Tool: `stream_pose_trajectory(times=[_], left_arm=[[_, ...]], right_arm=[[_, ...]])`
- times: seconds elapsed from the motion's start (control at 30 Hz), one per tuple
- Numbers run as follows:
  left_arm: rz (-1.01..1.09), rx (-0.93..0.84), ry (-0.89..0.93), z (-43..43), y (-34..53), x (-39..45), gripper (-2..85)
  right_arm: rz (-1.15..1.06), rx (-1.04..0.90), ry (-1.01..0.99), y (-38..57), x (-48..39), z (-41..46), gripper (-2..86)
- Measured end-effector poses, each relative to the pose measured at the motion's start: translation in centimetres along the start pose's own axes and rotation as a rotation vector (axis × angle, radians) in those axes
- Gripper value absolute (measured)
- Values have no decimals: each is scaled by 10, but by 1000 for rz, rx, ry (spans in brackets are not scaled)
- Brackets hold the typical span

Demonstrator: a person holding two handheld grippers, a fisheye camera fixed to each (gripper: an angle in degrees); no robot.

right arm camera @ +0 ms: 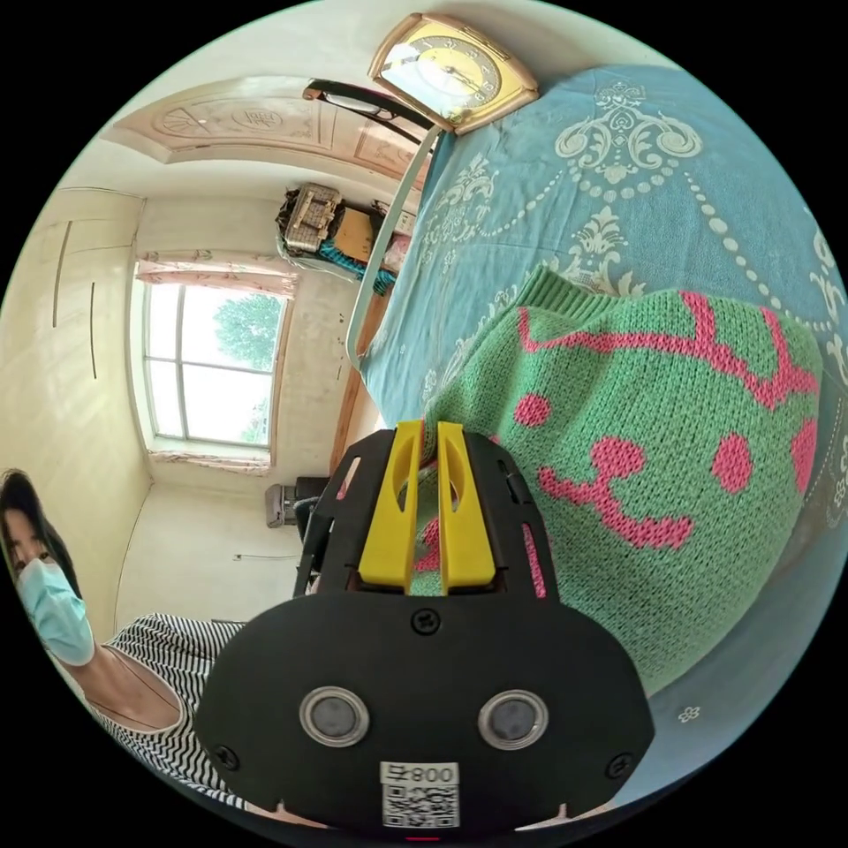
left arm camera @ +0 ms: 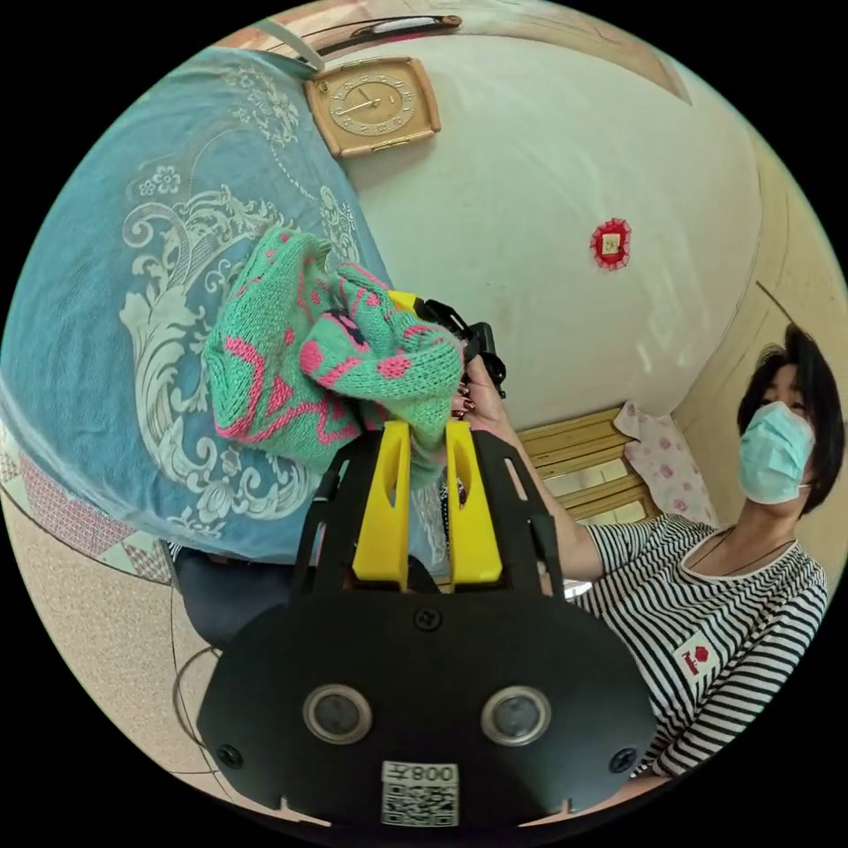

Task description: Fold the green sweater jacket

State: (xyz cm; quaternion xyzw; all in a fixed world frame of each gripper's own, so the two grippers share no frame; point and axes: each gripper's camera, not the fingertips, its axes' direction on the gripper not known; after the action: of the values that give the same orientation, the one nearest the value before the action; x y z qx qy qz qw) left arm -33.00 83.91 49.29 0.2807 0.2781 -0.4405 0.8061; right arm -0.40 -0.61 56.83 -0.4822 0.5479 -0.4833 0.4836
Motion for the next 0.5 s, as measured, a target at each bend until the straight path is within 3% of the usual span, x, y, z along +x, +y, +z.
stream_pose_trajectory(times=[0.1,0.23,0.3,0.5], left_arm=[[-12,70,61,-27,8,-26,68],[-53,148,13,-59,0,-57,67],[-22,110,-22,-56,-20,-60,73],[89,-246,-243,22,-109,-64,83]], right_arm=[[-6,61,-42,7,0,-15,25],[39,167,-128,29,18,-40,24],[54,201,-198,34,24,-48,23],[43,217,-212,31,10,-50,22]])
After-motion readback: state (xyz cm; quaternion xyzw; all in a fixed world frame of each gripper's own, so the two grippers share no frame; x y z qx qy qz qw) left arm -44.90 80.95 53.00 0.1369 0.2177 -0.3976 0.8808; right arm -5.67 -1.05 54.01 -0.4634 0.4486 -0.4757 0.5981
